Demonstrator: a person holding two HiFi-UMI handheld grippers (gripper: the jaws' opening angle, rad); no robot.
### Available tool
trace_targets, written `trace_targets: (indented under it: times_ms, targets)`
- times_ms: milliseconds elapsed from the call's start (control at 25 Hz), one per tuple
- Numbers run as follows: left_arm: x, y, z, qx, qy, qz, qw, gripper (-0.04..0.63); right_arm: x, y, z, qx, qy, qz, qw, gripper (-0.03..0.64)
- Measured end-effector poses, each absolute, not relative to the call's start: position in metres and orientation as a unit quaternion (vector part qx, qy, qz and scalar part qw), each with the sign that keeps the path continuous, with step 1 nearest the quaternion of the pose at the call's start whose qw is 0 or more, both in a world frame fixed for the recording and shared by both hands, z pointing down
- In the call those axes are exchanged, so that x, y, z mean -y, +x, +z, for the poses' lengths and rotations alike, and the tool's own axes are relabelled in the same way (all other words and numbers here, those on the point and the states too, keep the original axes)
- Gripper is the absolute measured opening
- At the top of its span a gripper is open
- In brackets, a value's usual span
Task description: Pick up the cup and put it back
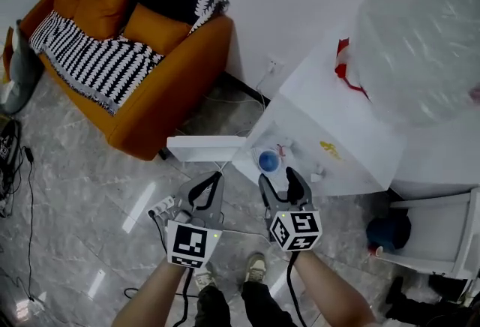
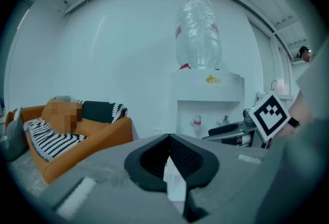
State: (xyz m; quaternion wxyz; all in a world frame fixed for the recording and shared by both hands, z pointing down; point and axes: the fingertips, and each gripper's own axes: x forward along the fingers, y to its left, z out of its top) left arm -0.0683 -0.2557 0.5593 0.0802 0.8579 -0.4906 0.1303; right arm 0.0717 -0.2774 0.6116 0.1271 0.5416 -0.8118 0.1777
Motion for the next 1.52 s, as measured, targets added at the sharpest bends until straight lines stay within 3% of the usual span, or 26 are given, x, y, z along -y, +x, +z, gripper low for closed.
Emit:
trace_targets:
  times_ms: [520,800,1520]
  targets:
    - [0.215,-0.089,0.446,0.488,0.863,0.125,0.042,0.002,0.232,0.055,0.463,0.840,0.519,0.114,0.106,0.170]
    - [0.184,-0.101,0.391,0.482,0.866,0.129,0.031,0.002,0.190,0.031,0.371,0.873,0.474,0.031,0.114,0.153]
    - [0.123,-0.110,0.195,0.479,0.874,0.081,-0.006,0.002,0.124,0.007,0.153,0.902,0.425,-0.020,0.068,0.072]
